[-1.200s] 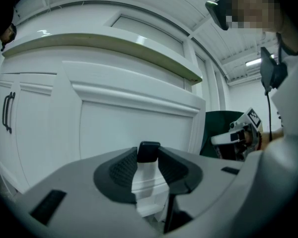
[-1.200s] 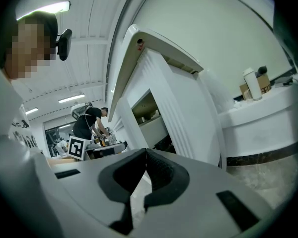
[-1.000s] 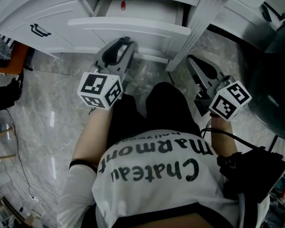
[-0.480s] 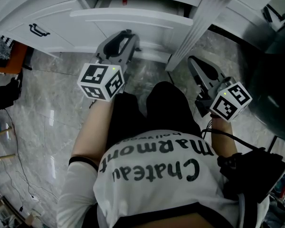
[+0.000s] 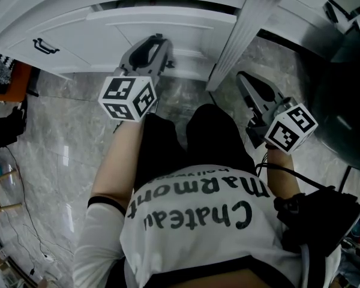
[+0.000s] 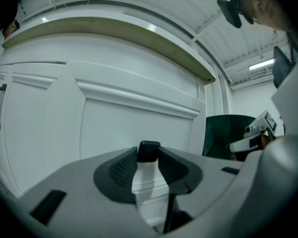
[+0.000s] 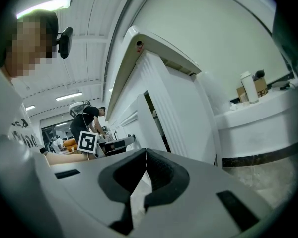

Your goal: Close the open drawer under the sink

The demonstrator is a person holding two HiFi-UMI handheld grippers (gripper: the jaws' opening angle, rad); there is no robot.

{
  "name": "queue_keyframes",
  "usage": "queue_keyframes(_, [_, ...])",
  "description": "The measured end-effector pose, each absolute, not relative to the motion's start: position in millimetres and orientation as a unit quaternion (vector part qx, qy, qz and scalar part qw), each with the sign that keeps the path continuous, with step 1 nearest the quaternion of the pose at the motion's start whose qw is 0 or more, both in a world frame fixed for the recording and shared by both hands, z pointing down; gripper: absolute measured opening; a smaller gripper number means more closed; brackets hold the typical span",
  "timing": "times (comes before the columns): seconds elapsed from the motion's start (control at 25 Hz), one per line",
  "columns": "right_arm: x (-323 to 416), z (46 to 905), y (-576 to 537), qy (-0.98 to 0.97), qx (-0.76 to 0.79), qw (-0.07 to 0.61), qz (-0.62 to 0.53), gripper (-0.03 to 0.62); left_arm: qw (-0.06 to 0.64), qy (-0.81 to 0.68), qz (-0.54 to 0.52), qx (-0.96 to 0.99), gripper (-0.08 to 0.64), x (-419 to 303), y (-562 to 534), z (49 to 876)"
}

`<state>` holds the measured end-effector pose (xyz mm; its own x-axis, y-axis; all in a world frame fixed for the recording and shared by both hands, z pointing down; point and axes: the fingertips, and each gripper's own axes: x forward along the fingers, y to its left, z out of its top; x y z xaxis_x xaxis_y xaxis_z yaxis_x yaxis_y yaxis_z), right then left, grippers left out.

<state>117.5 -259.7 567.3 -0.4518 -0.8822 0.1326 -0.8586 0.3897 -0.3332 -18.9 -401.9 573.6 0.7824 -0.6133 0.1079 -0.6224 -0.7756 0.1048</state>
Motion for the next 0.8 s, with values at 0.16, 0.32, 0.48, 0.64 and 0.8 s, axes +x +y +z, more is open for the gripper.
queue_keyframes(0.16, [117.9, 566.9, -259.4, 0.832, -0.525, 0.032, -0.177, 0.012, 0.068, -0.331, 0.030, 0.941, 0.132, -17.4, -408.8, 575.5])
queue_keyframes(0.32, [122.2, 567.8, -258.1, 0.828, -0.530, 0.033, -0.179, 0.012, 0.069, -0.336, 0.027, 0.939, 0.132, -16.6, -414.2, 576.7])
queue_keyframes(0.48, [123.2, 569.0, -259.1, 0.828, -0.530, 0.033, -0.183, 0.011, 0.059, -0.331, 0.029, 0.941, 0.132, -16.4, -414.8, 576.3])
queue_keyframes(0.64, [118.6, 567.4, -260.0, 0.833, -0.522, 0.031, -0.178, 0.012, 0.059, -0.332, 0.037, 0.941, 0.132, -13.6, -414.2, 576.4])
queue_keyframes(0.8, [115.4, 562.5, -259.5, 0.834, -0.523, 0.030, -0.173, 0.012, 0.072, -0.345, 0.043, 0.935, 0.132, -7.6, -422.2, 574.4])
